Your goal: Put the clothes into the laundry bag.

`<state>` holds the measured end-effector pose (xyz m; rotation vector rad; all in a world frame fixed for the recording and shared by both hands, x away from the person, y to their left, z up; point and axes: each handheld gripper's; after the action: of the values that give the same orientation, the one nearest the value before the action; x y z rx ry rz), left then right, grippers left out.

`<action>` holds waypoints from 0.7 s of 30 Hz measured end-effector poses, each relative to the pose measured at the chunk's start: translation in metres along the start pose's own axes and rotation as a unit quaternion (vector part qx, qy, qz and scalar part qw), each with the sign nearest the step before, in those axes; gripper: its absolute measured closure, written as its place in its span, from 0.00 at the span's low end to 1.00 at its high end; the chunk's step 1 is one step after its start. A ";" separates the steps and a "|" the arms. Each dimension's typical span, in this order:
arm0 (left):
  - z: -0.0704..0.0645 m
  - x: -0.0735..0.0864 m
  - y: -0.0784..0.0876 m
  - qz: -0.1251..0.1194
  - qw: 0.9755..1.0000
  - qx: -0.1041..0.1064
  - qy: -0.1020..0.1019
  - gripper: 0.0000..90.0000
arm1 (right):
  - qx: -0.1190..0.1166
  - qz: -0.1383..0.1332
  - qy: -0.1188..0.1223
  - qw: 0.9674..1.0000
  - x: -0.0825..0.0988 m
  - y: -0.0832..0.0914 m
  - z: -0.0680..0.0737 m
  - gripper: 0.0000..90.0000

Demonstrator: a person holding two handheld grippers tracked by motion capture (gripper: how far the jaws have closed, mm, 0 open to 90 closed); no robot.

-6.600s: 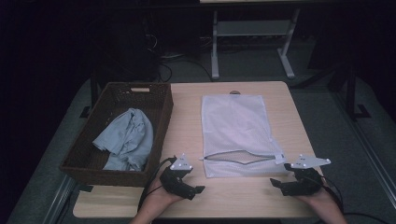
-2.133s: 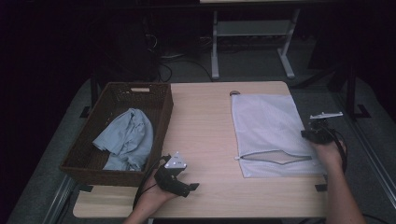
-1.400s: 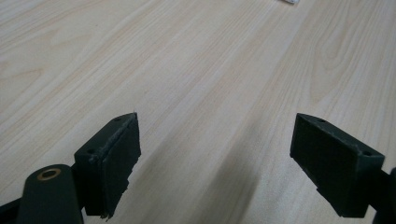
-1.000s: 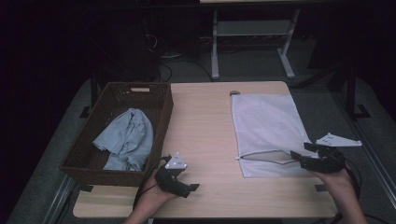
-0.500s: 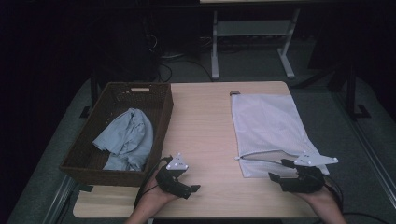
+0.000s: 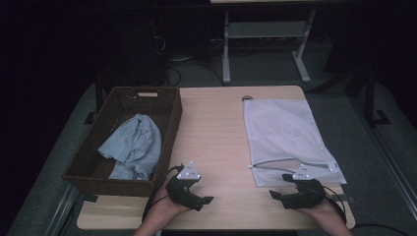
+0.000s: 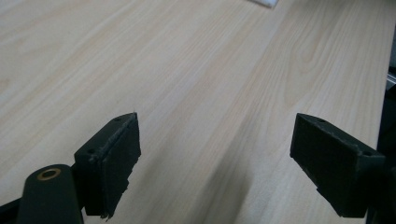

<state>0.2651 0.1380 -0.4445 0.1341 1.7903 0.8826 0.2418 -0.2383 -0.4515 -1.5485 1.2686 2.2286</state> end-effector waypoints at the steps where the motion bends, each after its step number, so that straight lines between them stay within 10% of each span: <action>1: 0.000 -0.002 0.002 0.000 1.000 0.001 0.002 0.17 | 0.001 0.001 0.000 1.000 0.000 -0.001 0.000 0.23; 21: 0.012 -0.056 0.055 0.003 1.000 -0.001 0.011 0.17 | 0.002 0.004 0.006 1.000 0.001 -0.004 0.002 0.21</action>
<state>0.2813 0.1559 -0.3689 0.1286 1.8103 0.8920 0.2421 -0.2342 -0.4541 -1.5593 1.2839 2.2241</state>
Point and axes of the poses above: each handheld gripper's, and its own axes: y roughly backward along the jaws, x roughly out of its underside, z roughly to its left, and after that the axes turned 7 degrees about -z, right-handed
